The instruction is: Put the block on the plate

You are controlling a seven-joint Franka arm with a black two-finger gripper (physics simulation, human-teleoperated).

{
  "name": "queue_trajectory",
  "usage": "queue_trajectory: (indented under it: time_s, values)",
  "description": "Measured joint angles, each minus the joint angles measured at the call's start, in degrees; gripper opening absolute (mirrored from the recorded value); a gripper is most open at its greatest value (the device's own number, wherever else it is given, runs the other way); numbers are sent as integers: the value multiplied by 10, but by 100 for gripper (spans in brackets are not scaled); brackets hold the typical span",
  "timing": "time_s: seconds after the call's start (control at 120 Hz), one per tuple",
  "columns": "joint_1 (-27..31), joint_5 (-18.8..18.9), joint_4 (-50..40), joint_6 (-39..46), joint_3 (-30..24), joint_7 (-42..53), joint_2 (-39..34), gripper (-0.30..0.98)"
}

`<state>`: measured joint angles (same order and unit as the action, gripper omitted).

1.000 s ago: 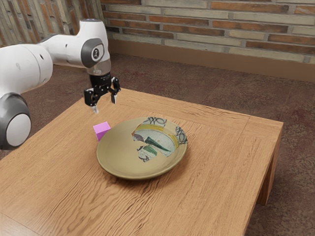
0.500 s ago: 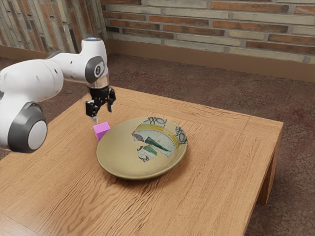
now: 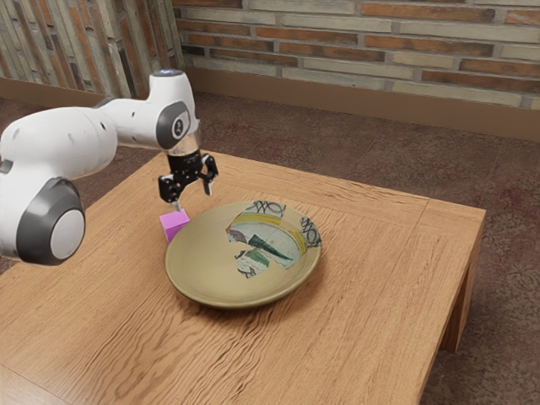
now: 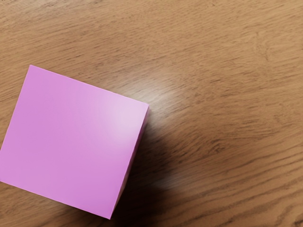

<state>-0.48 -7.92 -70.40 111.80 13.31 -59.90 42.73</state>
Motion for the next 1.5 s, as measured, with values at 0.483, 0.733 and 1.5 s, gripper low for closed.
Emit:
queue_trajectory:
  time_s: [0.483, 0.733, 1.5]
  values:
    - [-3, -12, -148, 37, 0, 36, -95, 69]
    - [2, -5, -153, 49, 4, 48, -92, 69]
    - [23, -11, -107, 72, 2, 64, -14, 69]
